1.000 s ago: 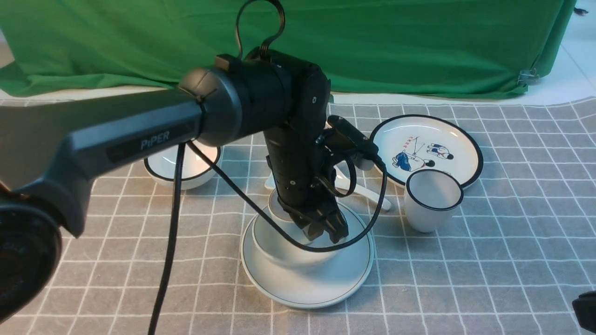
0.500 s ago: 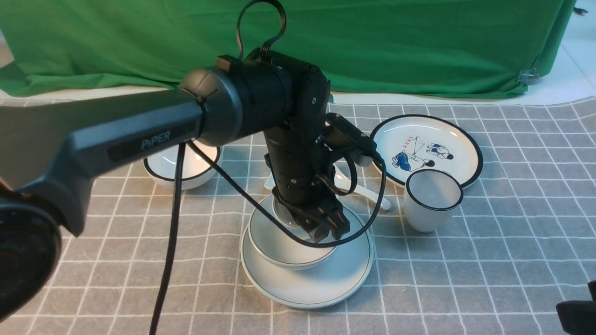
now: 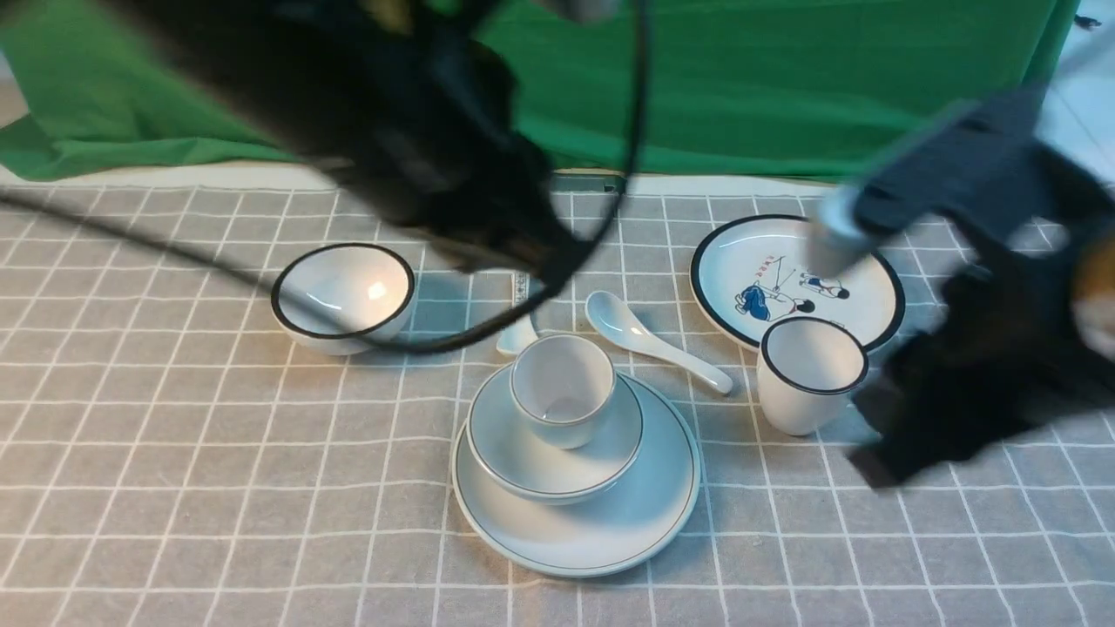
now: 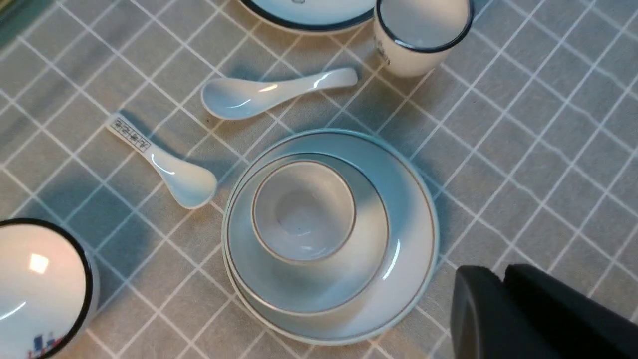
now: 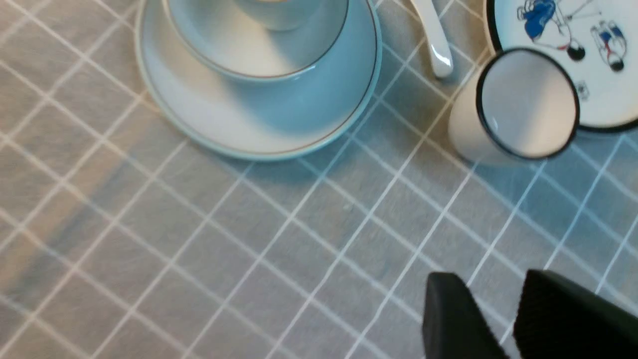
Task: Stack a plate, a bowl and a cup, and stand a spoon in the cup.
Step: Use the right arm to grab a blue soup spoon, then use the right arm to put the blue soup spoon into the blue teacup in the middle
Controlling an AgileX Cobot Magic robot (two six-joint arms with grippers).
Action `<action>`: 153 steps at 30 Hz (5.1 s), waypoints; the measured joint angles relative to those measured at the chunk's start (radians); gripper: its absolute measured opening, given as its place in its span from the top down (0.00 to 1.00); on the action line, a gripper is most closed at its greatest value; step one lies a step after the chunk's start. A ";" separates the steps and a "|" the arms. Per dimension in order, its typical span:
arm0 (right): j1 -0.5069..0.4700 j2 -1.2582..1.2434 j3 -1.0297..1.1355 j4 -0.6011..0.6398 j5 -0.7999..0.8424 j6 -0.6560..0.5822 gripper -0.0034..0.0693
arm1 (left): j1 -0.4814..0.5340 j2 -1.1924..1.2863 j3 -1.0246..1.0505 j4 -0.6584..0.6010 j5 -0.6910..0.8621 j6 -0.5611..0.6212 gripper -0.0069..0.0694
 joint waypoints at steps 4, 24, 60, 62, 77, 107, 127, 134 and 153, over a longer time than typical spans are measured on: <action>-0.140 0.223 -0.144 0.167 -0.002 -0.226 0.62 | 0.000 -0.225 0.206 -0.009 -0.057 -0.027 0.90; -0.310 0.907 -0.666 0.311 0.063 -0.566 0.40 | 0.000 -0.665 0.637 -0.023 -0.266 -0.099 0.90; -0.308 1.023 -0.795 0.299 0.135 -0.600 0.71 | 0.000 -0.665 0.637 -0.018 -0.280 -0.068 0.90; -0.294 0.968 -0.801 0.290 0.163 -0.585 0.71 | 0.000 -0.665 0.637 -0.011 -0.280 -0.053 0.90; 0.000 0.422 -0.418 0.064 0.202 -0.358 0.71 | 0.000 -0.665 0.637 0.074 -0.165 0.003 0.90; -0.019 0.460 -0.355 0.453 0.199 -0.088 0.71 | 0.000 -0.665 0.637 0.082 -0.178 0.023 0.90; 0.018 0.380 -0.285 -0.302 0.200 -0.425 0.71 | 0.000 -0.665 0.637 0.082 -0.198 0.027 0.90; 0.039 0.380 -0.285 -0.350 0.200 -0.529 0.71 | 0.000 -0.665 0.637 0.082 -0.198 0.027 0.90; 0.176 0.492 -0.286 -0.612 0.199 -0.624 0.71 | 0.000 -0.665 0.637 0.082 -0.288 0.027 0.90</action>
